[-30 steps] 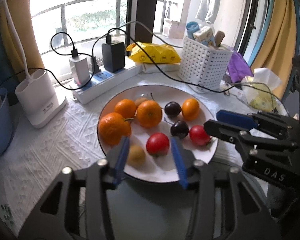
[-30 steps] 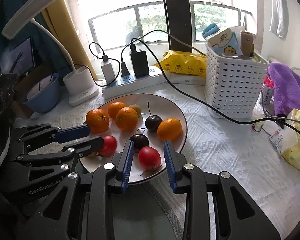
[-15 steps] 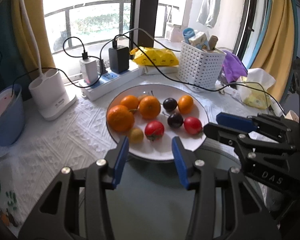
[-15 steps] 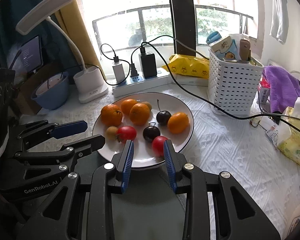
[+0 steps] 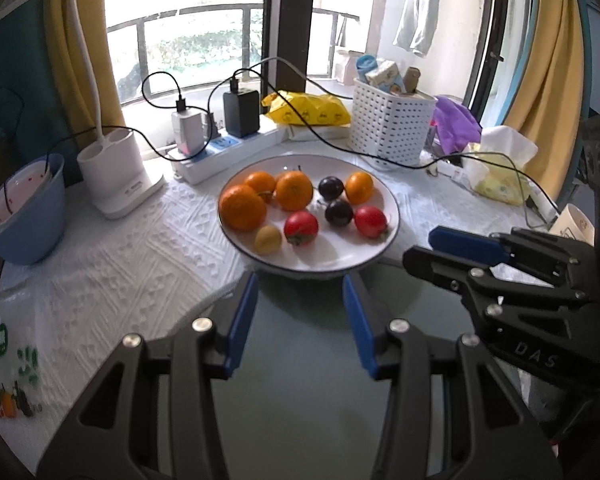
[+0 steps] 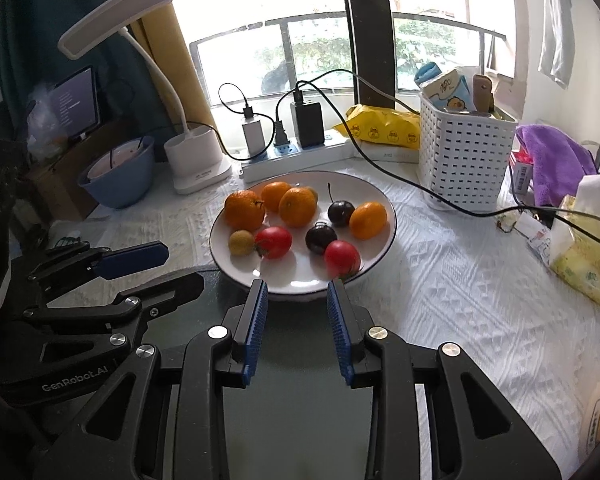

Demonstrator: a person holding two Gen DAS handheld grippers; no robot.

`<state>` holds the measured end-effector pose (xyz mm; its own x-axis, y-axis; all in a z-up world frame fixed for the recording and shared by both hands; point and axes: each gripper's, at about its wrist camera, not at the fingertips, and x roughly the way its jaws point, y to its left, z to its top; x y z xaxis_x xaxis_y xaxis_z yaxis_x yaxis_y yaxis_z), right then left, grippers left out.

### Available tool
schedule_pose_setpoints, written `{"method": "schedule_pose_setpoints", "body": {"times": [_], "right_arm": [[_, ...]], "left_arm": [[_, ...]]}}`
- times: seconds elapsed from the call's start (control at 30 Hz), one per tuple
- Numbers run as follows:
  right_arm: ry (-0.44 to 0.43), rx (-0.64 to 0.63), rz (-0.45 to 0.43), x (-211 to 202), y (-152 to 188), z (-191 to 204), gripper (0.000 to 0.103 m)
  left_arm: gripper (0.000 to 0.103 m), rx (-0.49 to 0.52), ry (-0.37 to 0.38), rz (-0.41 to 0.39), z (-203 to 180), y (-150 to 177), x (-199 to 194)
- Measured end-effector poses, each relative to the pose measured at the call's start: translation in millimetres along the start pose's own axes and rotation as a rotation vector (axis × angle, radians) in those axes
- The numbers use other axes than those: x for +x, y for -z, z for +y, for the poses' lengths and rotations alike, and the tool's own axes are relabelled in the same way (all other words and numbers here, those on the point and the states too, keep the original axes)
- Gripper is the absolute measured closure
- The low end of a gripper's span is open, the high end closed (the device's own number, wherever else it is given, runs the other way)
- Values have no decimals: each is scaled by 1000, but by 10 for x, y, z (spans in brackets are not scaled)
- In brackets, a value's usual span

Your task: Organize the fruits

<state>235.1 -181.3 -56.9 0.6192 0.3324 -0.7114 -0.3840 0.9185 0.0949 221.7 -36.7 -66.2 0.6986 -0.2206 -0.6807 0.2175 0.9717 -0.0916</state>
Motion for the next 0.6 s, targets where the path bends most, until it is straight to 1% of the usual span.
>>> {"method": "schedule_pose_setpoints", "body": {"times": [0.23,0.6], "right_arm": [[3,-2,-10,-125,113,80,70],[7,-16,-43,-375,253,272,70]], "left_arm": [[57,5,-4,-9,-39,128,-139],[57,9,-14,-45,-74,318,-456]]}}
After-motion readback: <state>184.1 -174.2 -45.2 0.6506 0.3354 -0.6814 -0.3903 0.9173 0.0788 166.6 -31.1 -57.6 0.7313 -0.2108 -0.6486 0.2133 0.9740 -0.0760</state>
